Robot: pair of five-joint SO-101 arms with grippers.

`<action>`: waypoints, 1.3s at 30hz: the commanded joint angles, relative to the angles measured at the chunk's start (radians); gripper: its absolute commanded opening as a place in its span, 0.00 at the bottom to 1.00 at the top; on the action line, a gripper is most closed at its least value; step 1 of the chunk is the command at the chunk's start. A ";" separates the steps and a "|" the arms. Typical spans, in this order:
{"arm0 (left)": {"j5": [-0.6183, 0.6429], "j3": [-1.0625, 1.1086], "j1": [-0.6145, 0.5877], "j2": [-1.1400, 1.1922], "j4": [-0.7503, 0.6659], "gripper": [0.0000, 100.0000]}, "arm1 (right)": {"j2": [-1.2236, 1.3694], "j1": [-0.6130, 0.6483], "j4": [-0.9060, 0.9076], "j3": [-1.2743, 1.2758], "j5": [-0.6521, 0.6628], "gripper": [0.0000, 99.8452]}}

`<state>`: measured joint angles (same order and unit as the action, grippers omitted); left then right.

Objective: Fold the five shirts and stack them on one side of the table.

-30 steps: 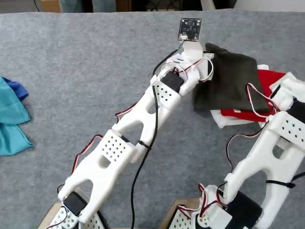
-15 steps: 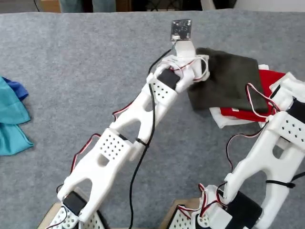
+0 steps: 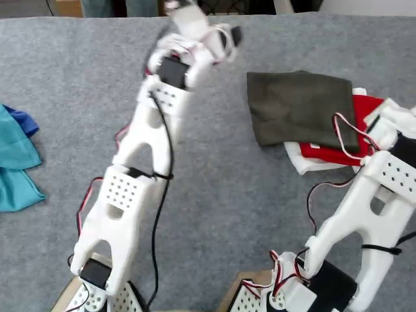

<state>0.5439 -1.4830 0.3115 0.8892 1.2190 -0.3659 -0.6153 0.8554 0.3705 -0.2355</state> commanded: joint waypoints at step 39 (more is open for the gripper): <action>-0.420 1.707 -1.191 -0.798 0.160 0.25 | 0.111 0.896 0.195 -0.030 0.038 0.03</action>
<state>0.0667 0.1005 -0.9329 0.1358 1.4185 -0.2723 0.2700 1.0457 0.3705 -0.2018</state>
